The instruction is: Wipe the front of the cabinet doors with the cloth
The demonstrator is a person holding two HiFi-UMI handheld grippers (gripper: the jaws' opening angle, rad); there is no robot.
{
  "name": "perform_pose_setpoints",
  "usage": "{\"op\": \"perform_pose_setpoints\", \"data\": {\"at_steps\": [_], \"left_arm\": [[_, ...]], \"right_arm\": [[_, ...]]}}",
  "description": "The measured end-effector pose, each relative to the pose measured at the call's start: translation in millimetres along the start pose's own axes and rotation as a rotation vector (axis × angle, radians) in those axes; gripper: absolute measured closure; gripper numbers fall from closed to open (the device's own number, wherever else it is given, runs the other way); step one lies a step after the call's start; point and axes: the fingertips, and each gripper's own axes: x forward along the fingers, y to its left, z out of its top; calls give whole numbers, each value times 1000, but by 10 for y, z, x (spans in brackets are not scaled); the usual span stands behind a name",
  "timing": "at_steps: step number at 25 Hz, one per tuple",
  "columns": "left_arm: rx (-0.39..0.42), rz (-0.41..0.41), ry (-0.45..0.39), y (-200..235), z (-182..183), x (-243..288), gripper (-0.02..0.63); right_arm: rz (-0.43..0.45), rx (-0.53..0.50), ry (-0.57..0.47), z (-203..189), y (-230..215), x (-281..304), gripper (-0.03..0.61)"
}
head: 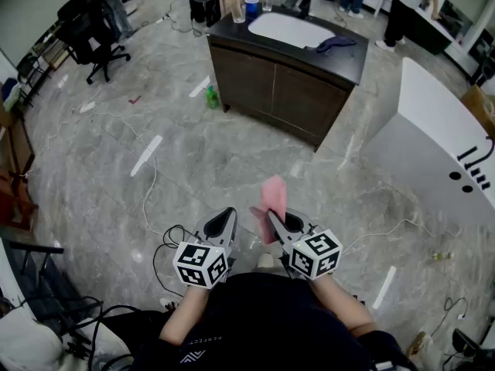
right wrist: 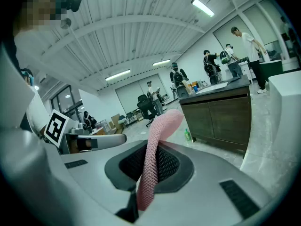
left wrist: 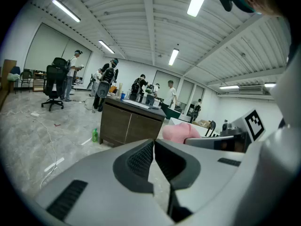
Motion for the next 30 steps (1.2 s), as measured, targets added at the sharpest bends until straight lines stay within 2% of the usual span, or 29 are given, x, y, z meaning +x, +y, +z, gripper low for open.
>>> {"op": "perform_pose_setpoints", "data": {"at_steps": [8,16,21,30], "left_arm": [[12,-9,3,-73,15,106,597],[37,-28,27,-154,37,228,597],[19,-37,20,-186,125,293,597],[-4,-37,17,157,352,454,597]], "right_arm": [[-7,-9,-6,36,-116,-24,534],[-3,25,-53,120,-187,-84,534],[-20,57,-58,117,-320,-47,534],[-21,62,-27,263,-356,344,534]]}}
